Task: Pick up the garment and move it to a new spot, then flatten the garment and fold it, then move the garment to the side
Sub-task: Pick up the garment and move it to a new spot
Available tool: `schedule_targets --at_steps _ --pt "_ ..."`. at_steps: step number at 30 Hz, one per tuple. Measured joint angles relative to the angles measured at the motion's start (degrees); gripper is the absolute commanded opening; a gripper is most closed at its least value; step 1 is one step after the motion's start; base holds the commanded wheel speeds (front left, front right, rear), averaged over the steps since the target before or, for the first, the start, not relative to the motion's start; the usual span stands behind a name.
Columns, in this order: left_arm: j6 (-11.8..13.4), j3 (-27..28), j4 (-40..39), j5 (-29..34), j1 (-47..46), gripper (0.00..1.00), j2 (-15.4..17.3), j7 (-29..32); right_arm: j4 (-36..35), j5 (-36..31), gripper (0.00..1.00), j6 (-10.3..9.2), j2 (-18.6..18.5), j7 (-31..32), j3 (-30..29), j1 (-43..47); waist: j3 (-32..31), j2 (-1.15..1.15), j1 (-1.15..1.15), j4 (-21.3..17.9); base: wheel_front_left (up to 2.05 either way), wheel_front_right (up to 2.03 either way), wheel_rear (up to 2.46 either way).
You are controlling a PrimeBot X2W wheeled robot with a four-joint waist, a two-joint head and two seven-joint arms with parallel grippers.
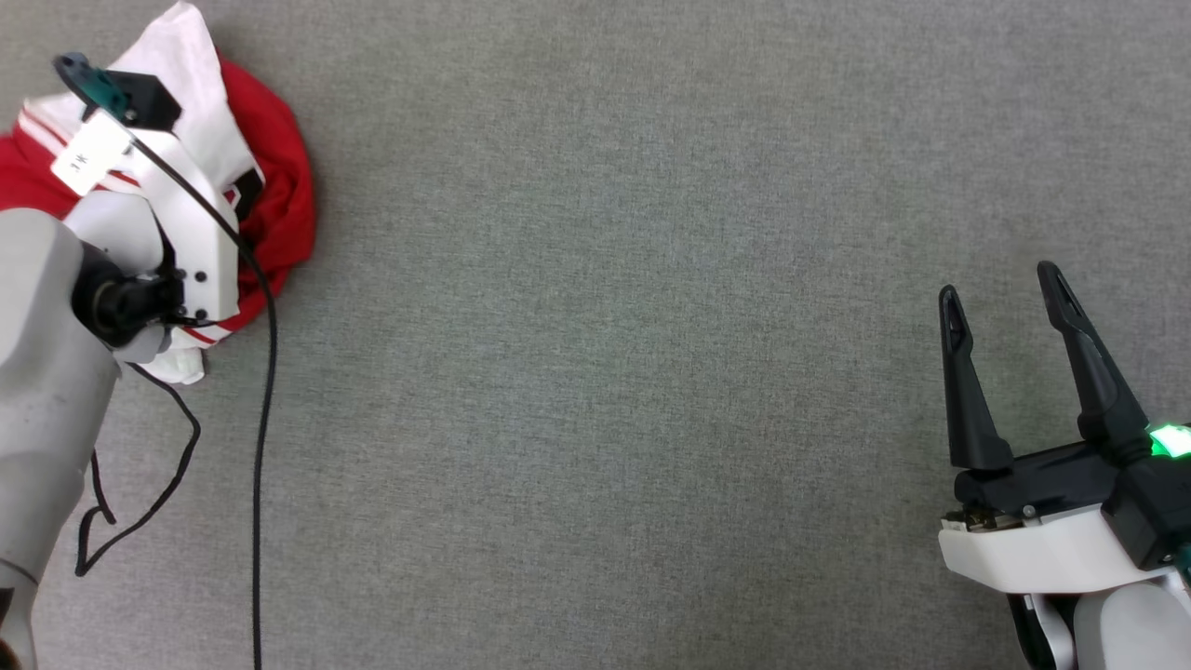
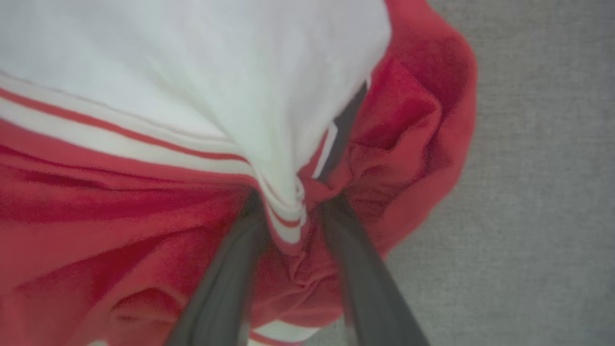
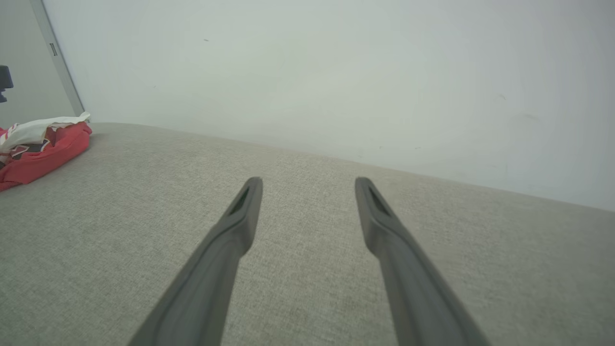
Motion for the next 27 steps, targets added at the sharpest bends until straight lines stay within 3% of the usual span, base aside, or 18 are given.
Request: schedule_targets --at_steps 4,17,27 --pt "0.0 -2.7 -1.3 1.0 -0.5 0.00 0.5 -7.4 0.4 0.4 1.00 0.00 0.1 0.0 0.1 0.2 -2.0 0.00 0.00 0.4 0.00 0.00 0.00" --pt "0.0 -10.7 -9.3 5.4 -5.2 0.00 2.6 -22.9 2.2 2.2 1.00 0.00 0.7 0.0 0.7 1.9 -10.2 0.00 0.00 0.3 0.00 0.00 0.00" --pt "0.0 -18.1 -17.4 9.0 -7.8 0.00 -1.3 -29.9 2.1 4.6 1.00 0.00 0.8 0.0 0.0 3.3 -13.6 0.00 0.00 -4.2 0.00 0.00 0.00"
